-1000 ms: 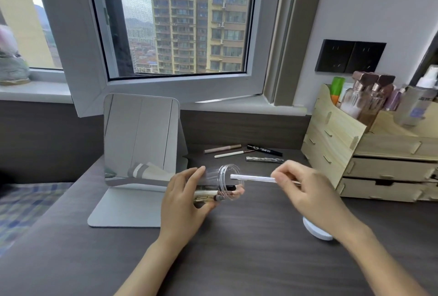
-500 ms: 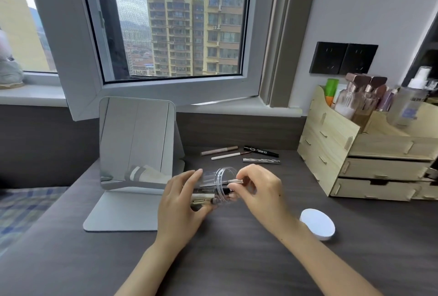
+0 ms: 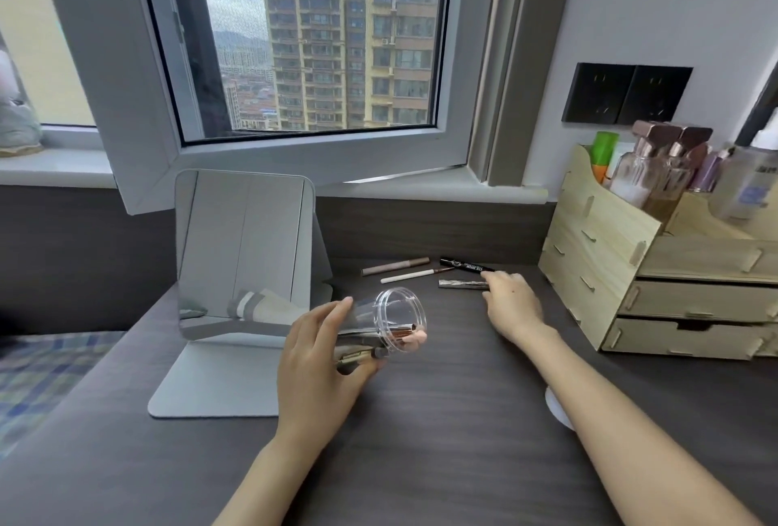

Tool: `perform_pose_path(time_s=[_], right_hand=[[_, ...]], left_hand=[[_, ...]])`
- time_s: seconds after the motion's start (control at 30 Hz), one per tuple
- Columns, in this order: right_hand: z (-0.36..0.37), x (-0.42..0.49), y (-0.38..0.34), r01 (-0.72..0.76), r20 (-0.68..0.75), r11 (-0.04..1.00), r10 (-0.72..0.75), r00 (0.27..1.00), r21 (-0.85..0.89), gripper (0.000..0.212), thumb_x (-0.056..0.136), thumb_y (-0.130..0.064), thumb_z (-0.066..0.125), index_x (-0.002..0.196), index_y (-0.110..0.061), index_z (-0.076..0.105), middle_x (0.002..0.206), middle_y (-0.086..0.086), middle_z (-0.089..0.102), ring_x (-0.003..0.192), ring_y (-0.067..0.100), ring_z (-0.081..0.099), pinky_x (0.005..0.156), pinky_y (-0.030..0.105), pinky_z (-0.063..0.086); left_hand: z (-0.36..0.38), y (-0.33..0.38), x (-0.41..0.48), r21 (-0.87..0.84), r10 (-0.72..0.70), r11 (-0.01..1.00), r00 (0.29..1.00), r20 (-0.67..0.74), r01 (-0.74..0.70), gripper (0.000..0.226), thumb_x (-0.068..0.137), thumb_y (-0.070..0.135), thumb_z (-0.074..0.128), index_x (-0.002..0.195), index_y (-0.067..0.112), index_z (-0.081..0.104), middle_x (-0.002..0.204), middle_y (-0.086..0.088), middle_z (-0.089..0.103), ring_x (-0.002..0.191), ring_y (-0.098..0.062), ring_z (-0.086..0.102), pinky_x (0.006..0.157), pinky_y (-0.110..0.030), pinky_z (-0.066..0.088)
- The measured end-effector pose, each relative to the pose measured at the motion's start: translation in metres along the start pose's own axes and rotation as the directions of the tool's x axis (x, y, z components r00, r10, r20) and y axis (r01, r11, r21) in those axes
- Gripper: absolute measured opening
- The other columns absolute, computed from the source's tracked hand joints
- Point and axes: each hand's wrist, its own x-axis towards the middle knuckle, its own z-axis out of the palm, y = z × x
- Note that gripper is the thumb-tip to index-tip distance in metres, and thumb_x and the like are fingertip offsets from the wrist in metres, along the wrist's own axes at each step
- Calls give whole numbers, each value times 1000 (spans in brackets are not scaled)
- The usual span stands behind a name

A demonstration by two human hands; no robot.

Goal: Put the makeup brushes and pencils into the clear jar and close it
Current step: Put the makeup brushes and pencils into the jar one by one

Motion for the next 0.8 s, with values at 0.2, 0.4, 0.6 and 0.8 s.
perform_pose_path(time_s=[0.2,0.4,0.6,0.8], right_hand=[[13,17,3,61,-18,931,-72,997,-360,23,90,-12,48,109,-8,60,116,11,58,110,30,47,88,37,39],[8,9,12,52,73,963,-34,997,-264,23,96,-26,42,110,-12,54,119,11,56,108,32,49,86,39,40],[-61,-53,-2,51,-65,714,-8,998,698,14,90,-13,56,79,-21,61,74,1,62,66,19,54,63,32,40],[-110,-128,-32,262,-149,625,-228,962,736,8,80,-6,70,79,-13,71,72,-6,69,72,5,62,65,9,45]], left_hand=[[1,-1,2,-4,-35,999,999,-32,35,81,50,19,90,122,16,53,113,-4,59,103,-18,49,86,-18,33],[1,-2,1,-30,-28,999,999,-33,27,80,51,18,90,122,15,53,112,-5,59,103,-17,49,89,-14,32],[0,-1,1,-30,-26,999,999,-22,25,79,50,18,90,121,13,56,112,-4,59,104,-16,49,90,-11,30],[1,0,0,-23,-11,1000,1000,-18,11,79,50,16,90,121,13,55,112,-5,59,104,-18,49,89,-13,31]])
